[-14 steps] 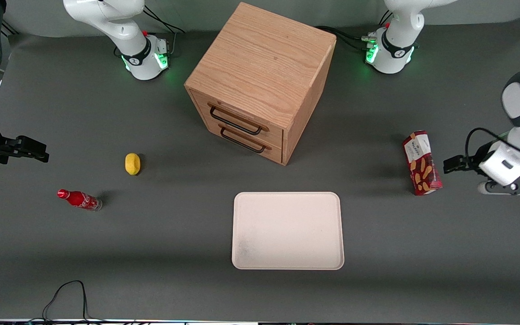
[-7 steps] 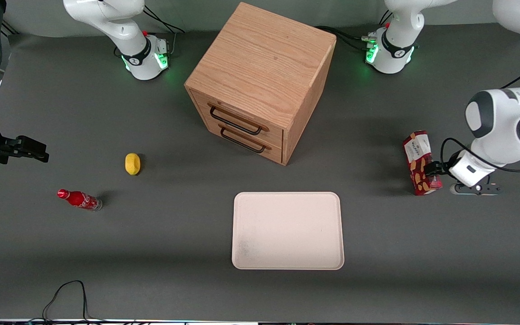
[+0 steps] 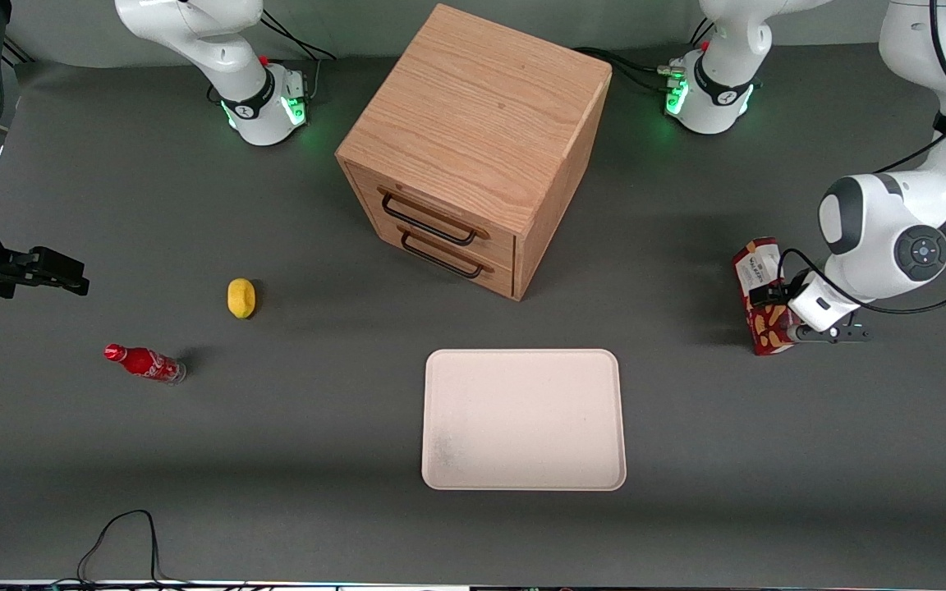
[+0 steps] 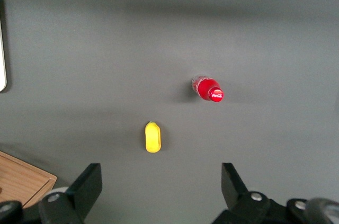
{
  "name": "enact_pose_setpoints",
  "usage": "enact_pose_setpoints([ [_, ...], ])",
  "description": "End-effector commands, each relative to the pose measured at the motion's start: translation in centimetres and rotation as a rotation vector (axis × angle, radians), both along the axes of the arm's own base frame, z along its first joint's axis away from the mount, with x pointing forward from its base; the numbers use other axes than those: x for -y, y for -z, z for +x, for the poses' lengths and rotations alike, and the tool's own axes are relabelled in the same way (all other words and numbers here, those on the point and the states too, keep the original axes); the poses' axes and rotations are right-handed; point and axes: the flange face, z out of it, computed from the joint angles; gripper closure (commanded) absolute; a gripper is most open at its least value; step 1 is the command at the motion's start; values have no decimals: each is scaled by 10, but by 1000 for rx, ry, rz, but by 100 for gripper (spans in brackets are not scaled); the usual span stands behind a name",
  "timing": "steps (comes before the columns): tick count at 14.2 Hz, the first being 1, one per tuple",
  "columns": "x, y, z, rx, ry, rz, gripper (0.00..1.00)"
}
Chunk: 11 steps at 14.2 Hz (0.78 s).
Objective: Place red cookie box on tray
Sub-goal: 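Close the left gripper around the red shortbread box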
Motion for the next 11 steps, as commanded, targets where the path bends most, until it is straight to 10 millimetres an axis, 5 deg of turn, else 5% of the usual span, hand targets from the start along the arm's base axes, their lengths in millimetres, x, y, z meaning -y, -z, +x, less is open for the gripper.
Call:
enact_pose_setpoints([
  [1, -3, -7, -14, -33, -1, 4, 19],
  [2, -3, -10, -16, -47, -3, 3, 37],
  [4, -3, -14, -15, -46, 1, 4, 92],
  [5, -2, -16, -12, -40, 5, 5, 100],
  [9, 0, -29, -2, -9, 15, 8, 100],
  [11, 3, -58, 7, 3, 28, 12, 100],
])
